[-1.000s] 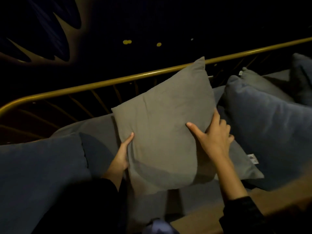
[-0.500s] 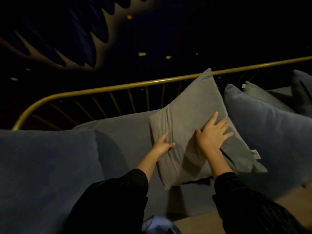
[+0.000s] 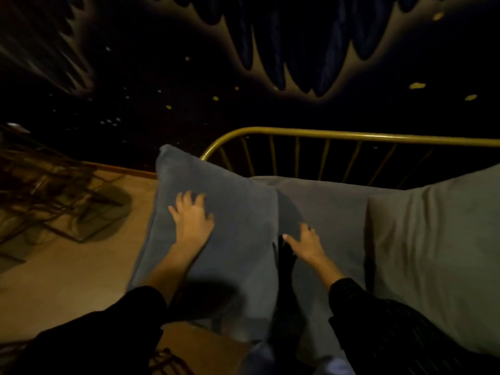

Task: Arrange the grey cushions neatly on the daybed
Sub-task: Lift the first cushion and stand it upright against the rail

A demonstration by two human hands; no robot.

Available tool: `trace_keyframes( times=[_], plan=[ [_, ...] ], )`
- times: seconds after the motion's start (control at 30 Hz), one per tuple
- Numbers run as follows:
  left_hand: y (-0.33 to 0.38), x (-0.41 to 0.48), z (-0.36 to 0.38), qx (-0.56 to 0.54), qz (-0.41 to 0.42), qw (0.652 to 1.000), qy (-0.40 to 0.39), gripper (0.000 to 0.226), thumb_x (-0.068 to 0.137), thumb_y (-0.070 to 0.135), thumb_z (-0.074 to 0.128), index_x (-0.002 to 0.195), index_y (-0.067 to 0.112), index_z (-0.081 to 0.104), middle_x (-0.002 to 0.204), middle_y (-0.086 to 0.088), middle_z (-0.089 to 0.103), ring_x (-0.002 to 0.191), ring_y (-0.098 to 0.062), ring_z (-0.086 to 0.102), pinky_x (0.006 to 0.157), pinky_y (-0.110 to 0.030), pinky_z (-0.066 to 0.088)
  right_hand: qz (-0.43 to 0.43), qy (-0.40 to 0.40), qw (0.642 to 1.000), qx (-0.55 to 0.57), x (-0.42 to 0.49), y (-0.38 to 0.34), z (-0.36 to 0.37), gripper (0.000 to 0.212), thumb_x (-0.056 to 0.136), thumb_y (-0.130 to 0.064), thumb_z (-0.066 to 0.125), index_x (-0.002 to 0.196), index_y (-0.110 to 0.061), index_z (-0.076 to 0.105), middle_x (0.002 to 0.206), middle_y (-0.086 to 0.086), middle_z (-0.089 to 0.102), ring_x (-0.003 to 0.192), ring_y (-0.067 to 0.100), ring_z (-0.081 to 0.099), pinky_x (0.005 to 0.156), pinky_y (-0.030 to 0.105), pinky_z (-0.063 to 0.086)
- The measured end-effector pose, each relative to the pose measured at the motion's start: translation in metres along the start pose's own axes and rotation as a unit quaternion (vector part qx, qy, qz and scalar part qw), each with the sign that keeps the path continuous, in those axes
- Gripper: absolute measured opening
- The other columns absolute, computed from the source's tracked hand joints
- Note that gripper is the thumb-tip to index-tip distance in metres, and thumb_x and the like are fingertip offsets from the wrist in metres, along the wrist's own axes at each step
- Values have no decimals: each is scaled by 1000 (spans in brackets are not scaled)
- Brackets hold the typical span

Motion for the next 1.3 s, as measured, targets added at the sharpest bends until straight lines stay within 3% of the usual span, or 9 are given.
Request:
trace_keyframes(
  times=[0.17, 0.33, 0.47, 0.6, 0.73, 0.87, 0.93, 1.03, 1.3],
  plan=[
    [-53, 16, 4, -2, -7, 999, -43, 75, 85, 61, 54, 150, 48, 17, 165, -1, 0, 150, -41, -5, 109, -75, 8, 79, -73, 984, 142, 34, -13, 74, 74, 86, -47, 61, 140, -1, 40, 146, 16, 46, 134, 33, 45, 110, 42, 38],
    [-63, 30, 31, -36, 7, 998, -55, 87, 80, 66, 56, 150, 51, 8, 165, 0, -10, 149, -42, -10, 105, -78, 11, 154, -89, 943, 280, 63, 5, 111, 79, 83, -60, 57, 141, -8, 42, 141, 8, 51, 130, 29, 50, 108, 41, 41],
    [-70, 44, 57, -65, -12, 994, -87, 90, 81, 66, 56, 149, 52, 0, 164, 3, -17, 149, -39, -14, 106, -77, 10, 173, -76, 932, 309, 110, 60, 133, 104, 56, -91, 51, 134, -23, 53, 137, -4, 56, 126, 24, 54, 109, 49, 40],
    [-78, 54, 68, -90, -14, 992, -89, 95, 72, 76, 51, 148, 54, -2, 163, 7, -16, 150, -37, -11, 109, -75, 13, 188, -65, 917, 346, 100, 25, 114, 77, 78, -76, 46, 138, -29, 48, 132, -14, 47, 123, 11, 45, 115, 39, 30],
    [-87, 54, 57, -199, -70, 977, -36, 118, 63, 70, 71, 149, 50, -6, 163, 5, -15, 151, -36, 0, 113, -69, 18, 207, -16, 894, 397, 82, -5, 98, 62, 96, -49, 41, 145, -11, 39, 143, 5, 46, 136, 26, 40, 108, 34, 32],
    [-84, 46, 38, -293, -189, 936, 50, 121, 54, 68, 78, 149, 45, 7, 160, 0, 13, 142, -41, 30, 110, -64, 31, 239, -88, 857, 448, 74, 13, 121, 118, 48, -92, 48, 138, -17, 50, 141, 5, 53, 126, 26, 53, 98, 34, 45],
    [-75, 44, 32, -283, -205, 936, 53, 117, 55, 72, 74, 149, 40, 13, 155, -8, 24, 138, -40, 34, 111, -61, 32, 246, -85, 848, 462, 64, 32, 118, 110, 58, -90, 47, 138, -15, 51, 139, 9, 55, 123, 27, 56, 95, 35, 47],
    [-46, 36, 33, -255, -184, 949, -3, 115, 59, 72, 70, 152, 30, 16, 153, -18, 29, 138, -42, 32, 111, -58, 30, 269, -26, 858, 437, 27, 51, 88, 90, 79, -75, 43, 136, -7, 52, 138, 17, 55, 123, 33, 55, 95, 38, 46],
    [33, 7, 74, -331, -72, 935, -105, 118, 48, 84, 68, 147, 46, 18, 153, -3, 35, 139, -35, 36, 110, -61, 34, 270, 169, 860, 399, -60, 127, 4, 83, 86, -65, 46, 145, -8, 37, 148, 16, 44, 131, 35, 46, 108, 42, 40]
  ],
)
Point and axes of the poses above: each hand's wrist, its own x-axis towards the middle knuckle, its own z-axis out of the palm, y = z × x, the point moved 8 cm from there along x, towards the middle knuckle
